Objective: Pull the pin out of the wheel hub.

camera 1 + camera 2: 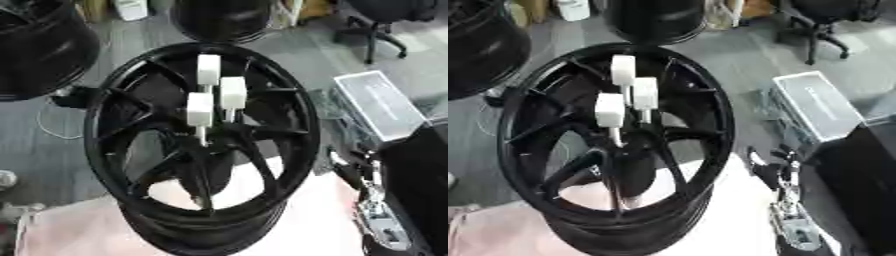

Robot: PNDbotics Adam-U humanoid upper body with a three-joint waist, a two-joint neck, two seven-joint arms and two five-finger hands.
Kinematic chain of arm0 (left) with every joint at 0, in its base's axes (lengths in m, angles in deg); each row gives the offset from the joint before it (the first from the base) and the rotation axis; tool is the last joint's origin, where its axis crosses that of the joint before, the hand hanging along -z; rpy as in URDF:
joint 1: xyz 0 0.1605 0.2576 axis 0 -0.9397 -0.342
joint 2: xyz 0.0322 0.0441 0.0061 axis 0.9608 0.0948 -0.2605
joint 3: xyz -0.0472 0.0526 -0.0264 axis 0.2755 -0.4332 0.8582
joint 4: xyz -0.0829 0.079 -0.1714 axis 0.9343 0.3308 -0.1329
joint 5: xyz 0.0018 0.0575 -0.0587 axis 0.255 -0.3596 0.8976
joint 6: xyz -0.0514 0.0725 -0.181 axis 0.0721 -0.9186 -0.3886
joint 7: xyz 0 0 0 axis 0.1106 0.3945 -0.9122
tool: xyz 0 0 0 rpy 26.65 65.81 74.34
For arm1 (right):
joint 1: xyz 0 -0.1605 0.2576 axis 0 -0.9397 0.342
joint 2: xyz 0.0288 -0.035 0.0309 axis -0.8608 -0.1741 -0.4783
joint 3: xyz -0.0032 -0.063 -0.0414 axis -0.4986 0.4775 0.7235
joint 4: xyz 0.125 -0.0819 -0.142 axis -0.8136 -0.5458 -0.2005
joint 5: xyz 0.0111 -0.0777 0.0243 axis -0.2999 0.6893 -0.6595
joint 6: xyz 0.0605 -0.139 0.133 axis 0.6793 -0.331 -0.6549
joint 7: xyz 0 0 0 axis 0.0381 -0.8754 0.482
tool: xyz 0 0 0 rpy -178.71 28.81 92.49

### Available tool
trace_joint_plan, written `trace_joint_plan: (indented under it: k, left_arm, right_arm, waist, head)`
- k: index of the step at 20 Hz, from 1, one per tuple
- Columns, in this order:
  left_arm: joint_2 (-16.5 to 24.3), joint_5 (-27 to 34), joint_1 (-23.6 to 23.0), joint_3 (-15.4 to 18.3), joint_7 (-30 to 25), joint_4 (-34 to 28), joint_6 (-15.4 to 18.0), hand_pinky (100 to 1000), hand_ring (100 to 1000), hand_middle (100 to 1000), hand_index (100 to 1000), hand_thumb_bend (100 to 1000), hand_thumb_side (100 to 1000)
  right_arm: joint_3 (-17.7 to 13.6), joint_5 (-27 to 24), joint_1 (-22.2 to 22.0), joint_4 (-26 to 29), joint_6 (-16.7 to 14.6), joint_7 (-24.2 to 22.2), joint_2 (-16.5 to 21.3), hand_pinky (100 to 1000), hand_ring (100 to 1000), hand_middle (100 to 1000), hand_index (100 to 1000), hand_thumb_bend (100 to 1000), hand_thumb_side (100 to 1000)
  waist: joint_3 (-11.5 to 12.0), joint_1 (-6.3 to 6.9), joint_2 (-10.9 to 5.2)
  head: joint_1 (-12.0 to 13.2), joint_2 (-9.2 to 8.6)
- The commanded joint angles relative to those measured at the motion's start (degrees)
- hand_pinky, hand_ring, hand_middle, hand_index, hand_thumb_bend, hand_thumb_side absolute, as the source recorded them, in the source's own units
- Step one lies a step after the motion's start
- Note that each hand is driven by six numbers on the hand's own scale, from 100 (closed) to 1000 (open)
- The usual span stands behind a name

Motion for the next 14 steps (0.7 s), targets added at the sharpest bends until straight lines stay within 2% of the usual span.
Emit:
trace_joint_plan:
  k: [1, 2, 3, 5, 10, 11, 14]
  left_arm:
    - [4.6, 0.4, 2.4, -0.6, 0.5, -2.0, 0.4, 429, 467, 687, 723, 419, 767]
    - [6.0, 0.2, 3.5, -1.2, 0.2, -2.6, 0.9, 424, 467, 689, 725, 470, 803]
    - [7.4, -0.2, 4.8, -2.1, -0.2, -3.3, 1.5, 422, 467, 689, 726, 415, 736]
    - [10.4, -1.6, 7.7, -4.3, -1.5, -4.6, 2.9, 414, 465, 691, 729, 404, 706]
    - [17.7, -6.0, 14.9, -11.3, -5.7, -4.3, 6.4, 408, 460, 706, 751, 393, 655]
    - [19.1, -6.9, 16.3, -12.7, -6.6, -3.8, 7.3, 412, 459, 705, 753, 367, 639]
    - [23.4, -9.5, 20.6, -17.0, -9.2, -0.6, 9.9, 428, 459, 719, 772, 386, 638]
  right_arm:
    - [-0.1, 0.0, 0.3, 1.2, -0.1, 0.0, 1.2, 529, 493, 690, 860, 442, 188]
    - [-0.1, 0.0, 0.3, 1.2, -0.1, 0.0, 1.3, 529, 492, 690, 860, 442, 189]
    - [-0.1, 0.0, 0.3, 1.2, -0.1, 0.1, 1.4, 528, 492, 690, 860, 442, 189]
    - [-0.1, 0.1, 0.3, 1.2, 0.0, 0.1, 1.7, 527, 490, 690, 860, 442, 190]
    - [0.1, 0.5, -0.1, 1.0, 0.2, -0.1, 2.5, 521, 485, 690, 860, 443, 191]
    - [0.2, 0.6, -0.2, 1.0, 0.2, -0.2, 2.7, 520, 484, 690, 860, 443, 191]
    - [0.5, 0.9, -0.4, 0.9, 0.3, -0.5, 3.2, 519, 483, 690, 860, 443, 190]
  waist:
    - [-0.1, 0.06, -0.96]
    - [-0.1, 0.13, -1.02]
    - [-0.2, 0.22, -1.09]
    - [-0.3, 0.49, -1.27]
    - [-0.9, 1.41, -1.98]
    - [-1.1, 1.61, -2.16]
    - [-1.7, 2.23, -2.60]
  head:
    - [0.0, 0.09]
    - [0.0, 0.08]
    - [0.0, 0.08]
    - [0.0, 0.15]
    - [0.2, 0.34]
    - [0.3, 0.36]
    - [0.7, 0.38]
